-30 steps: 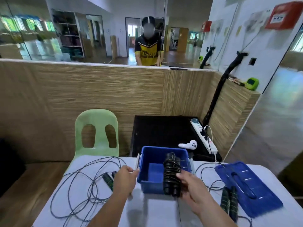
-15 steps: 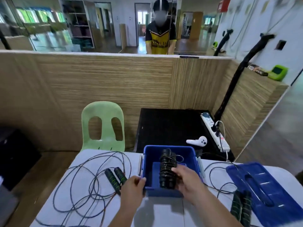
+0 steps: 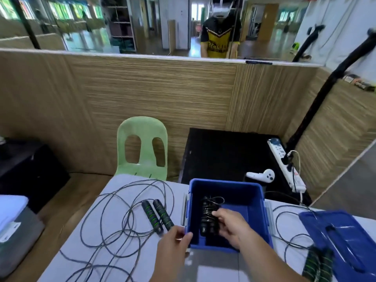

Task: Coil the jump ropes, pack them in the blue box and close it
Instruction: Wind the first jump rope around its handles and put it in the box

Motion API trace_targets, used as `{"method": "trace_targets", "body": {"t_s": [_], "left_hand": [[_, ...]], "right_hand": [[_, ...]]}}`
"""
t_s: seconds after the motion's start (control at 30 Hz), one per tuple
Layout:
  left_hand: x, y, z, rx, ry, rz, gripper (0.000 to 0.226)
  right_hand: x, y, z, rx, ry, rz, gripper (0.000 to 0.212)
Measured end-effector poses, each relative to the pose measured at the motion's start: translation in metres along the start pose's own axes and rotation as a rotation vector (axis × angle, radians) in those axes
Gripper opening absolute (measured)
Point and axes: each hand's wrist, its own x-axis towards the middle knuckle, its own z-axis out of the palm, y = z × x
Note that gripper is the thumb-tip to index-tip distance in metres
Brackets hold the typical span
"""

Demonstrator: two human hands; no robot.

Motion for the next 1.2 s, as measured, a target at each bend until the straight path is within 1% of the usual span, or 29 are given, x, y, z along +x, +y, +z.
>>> {"method": "trace_targets", "body": {"t_s": [0.27, 0.53, 0.67, 0.8, 0.87, 0.97, 1.1, 1.2], "left_hand": [[0.006, -0.003, -0.002, 0.024, -0.013, 0.023, 0.011], [0.015, -0.005, -0.003, 0.065, -0.042, 0.047, 0.013], [0.019, -0.004, -0.002, 0.037, -0.036, 0.044, 0.010], [0.022, -0.004, 0.000, 0.034, -0.035, 0.056, 0.011], [0.022, -0.004, 0.000, 0.028, -0.030, 0.072, 0.012], [0.021, -0.002, 0.000, 0.021, -0.040, 0.098, 0.013], [0.022, -0.002, 0.001, 0.016, -0.035, 0.087, 0.014], [0.024, -0.003, 0.001, 0.005, -0.036, 0.087, 0.014]], "right_hand": [[0.026, 0.006, 0.005, -0.088, 0.041, 0.055, 0.022], [0.044, 0.011, 0.010, -0.233, 0.045, 0.017, 0.034], [0.053, 0.016, 0.011, -0.274, 0.078, 0.016, 0.029], [0.062, 0.017, 0.006, -0.318, 0.108, 0.015, 0.033], [0.060, 0.014, 0.007, -0.367, 0.101, 0.003, 0.031], [0.057, 0.008, 0.007, -0.436, 0.082, -0.023, 0.020], [0.049, -0.001, -0.003, -0.621, 0.050, -0.083, 0.015], [0.027, -0.019, -0.013, -0.933, 0.079, -0.239, 0.004]]}}
